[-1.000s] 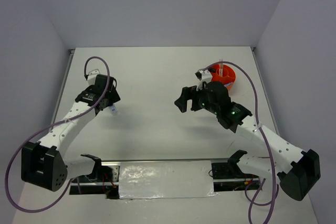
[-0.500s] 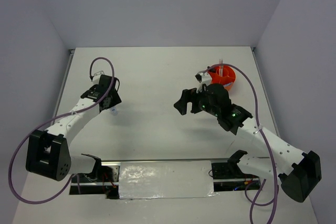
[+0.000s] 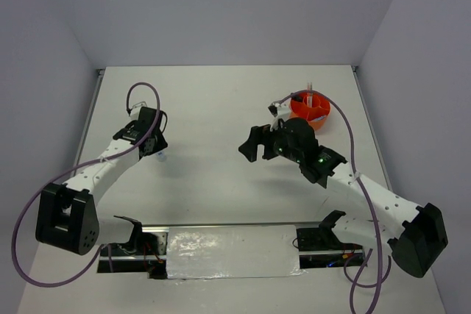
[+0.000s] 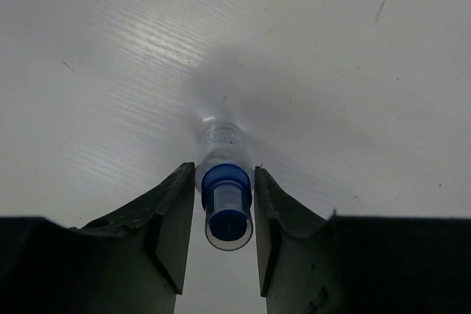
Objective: Sort the stationery into containers
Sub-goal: Pick up the stationery from the center of the board.
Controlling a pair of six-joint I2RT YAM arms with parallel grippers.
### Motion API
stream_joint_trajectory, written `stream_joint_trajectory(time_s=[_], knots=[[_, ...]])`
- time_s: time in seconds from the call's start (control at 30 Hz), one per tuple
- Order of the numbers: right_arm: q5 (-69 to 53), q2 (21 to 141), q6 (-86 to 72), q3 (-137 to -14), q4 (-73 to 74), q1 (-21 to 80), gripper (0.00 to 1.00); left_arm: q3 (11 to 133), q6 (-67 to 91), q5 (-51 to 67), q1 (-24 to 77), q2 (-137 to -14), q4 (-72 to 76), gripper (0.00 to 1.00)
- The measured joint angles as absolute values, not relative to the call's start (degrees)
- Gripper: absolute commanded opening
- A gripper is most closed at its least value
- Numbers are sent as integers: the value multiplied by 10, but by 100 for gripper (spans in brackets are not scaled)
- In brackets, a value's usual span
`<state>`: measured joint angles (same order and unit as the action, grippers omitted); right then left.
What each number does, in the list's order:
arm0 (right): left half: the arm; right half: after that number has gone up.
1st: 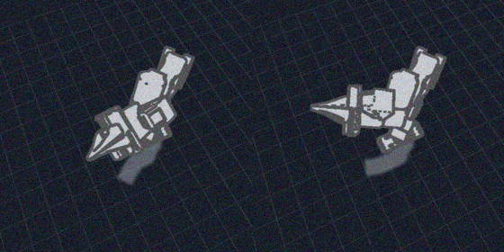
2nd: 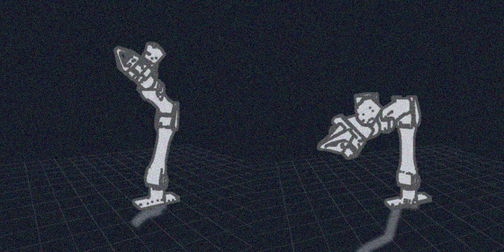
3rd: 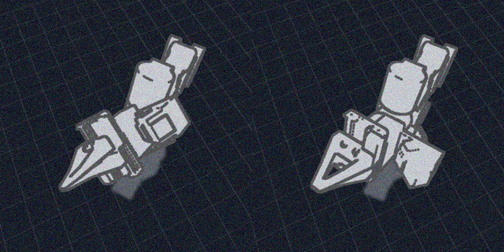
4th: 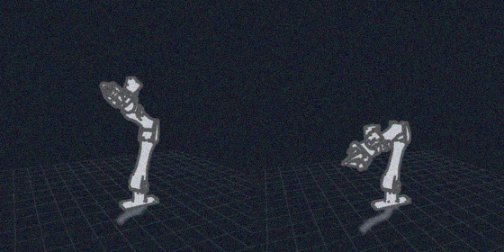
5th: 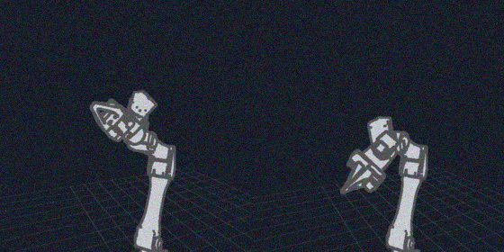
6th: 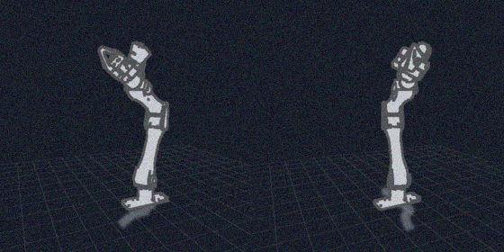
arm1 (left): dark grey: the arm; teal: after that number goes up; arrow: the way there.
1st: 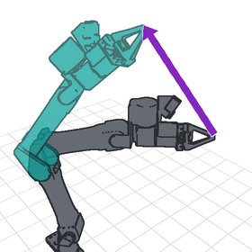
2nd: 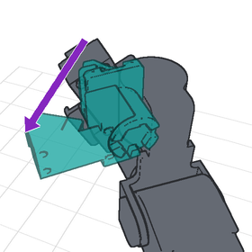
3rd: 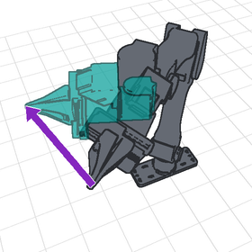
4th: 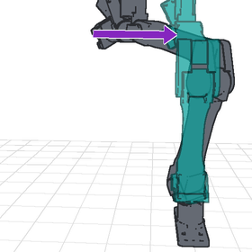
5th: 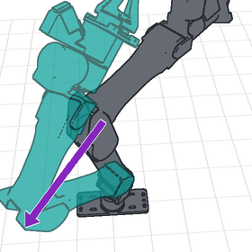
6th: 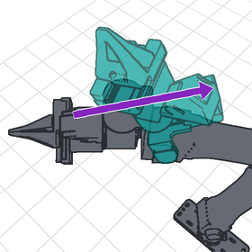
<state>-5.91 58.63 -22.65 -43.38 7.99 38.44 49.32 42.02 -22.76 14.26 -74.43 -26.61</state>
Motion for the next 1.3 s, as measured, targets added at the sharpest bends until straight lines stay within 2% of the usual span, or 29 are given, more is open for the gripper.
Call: stream_joint_trajectory(time_s=[0.23,0.53,0.9,1.03,1.2,1.3], knots=[[-84,666,-220,-400,4,417,100,494,419,-194,146,-712,-269,0],[-43,778,-87,-416,-113,572,99,569,406,-146,231,-695,-309,0],[11,796,21,-422,-247,579,94,662,390,-54,330,-691,-331,0],[19,792,41,-425,-267,579,89,668,390,-34,357,-691,-337,0],[30,792,59,-433,-269,579,63,682,390,-26,380,-692,-344,0],[33,793,63,-439,-270,579,59,687,389,-26,386,-692,-345,0]])
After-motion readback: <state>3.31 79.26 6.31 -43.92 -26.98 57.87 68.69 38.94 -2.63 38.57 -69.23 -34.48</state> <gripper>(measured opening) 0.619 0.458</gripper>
